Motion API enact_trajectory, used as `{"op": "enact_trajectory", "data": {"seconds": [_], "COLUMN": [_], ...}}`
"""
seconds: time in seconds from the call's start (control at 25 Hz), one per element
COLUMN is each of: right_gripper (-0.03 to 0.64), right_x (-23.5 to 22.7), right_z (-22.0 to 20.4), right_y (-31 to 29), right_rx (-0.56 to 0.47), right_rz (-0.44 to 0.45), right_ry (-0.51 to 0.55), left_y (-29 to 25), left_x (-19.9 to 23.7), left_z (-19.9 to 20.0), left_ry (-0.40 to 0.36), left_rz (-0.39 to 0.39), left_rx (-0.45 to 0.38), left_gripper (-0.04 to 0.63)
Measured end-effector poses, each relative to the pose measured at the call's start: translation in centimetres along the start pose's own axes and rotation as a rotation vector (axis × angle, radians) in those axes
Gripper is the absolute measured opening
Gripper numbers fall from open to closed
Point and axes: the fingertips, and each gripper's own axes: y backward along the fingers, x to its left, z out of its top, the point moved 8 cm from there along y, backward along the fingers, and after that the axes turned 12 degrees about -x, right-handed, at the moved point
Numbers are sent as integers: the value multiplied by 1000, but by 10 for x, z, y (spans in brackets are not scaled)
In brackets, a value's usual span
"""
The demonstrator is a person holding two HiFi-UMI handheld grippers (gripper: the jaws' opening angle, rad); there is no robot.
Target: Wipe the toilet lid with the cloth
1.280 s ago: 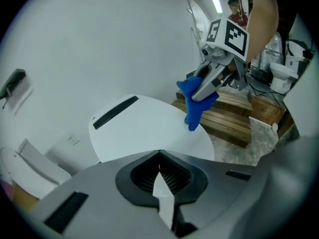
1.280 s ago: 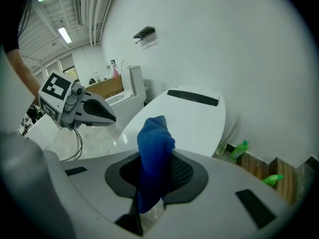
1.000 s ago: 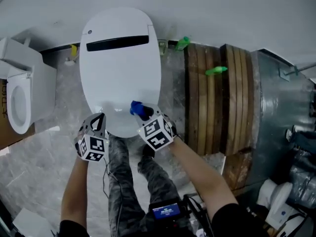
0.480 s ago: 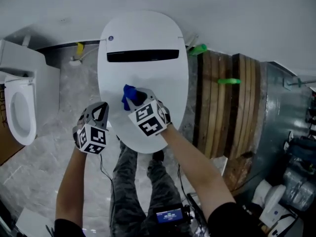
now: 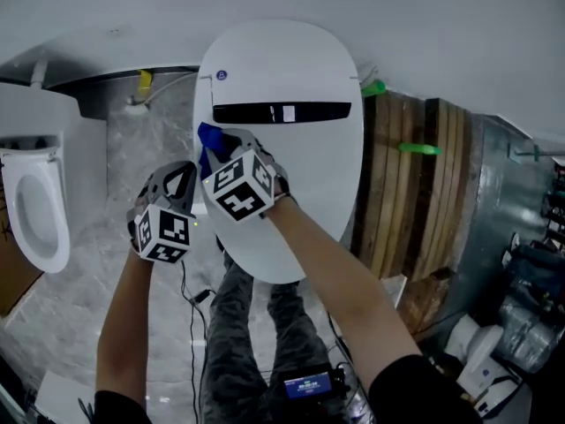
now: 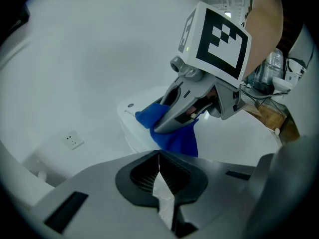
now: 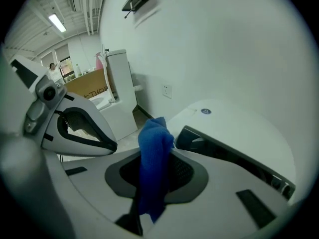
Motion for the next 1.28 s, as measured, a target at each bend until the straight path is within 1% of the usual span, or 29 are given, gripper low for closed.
{"op": "enact_trajectory", "data": {"seconds": [0.12, 0.2, 0.36, 0.6, 0.76, 0.96, 1.08, 1.28], "right_gripper": [87, 87, 87, 88, 89, 91, 91, 92], "right_x": [6, 8, 6, -6, -30, -72, -100, -149], "right_z": [10, 12, 11, -1, -19, -47, -69, -101], "right_y": [-14, -18, -17, -2, 21, 56, 82, 120], "right_rx": [21, 24, 25, 19, 9, 7, 17, 12], "right_rz": [-14, -15, -2, -19, -41, -80, -103, -142], "right_ry": [41, 49, 18, -2, -45, -118, -143, -162], "left_y": [1, 2, 3, -1, -14, -36, -51, -82], "left_x": [9, 13, 13, -2, -18, -51, -76, -117], "left_z": [-8, -12, -13, 5, 20, 40, 54, 85], "left_ry": [9, 14, 13, -17, -37, -49, -57, -84], "left_rz": [0, -2, -12, -34, -47, -65, -80, -109], "left_rx": [10, 17, 20, 11, 11, 19, 30, 25], "left_gripper": [12, 12, 12, 12, 12, 12, 12, 12]}}
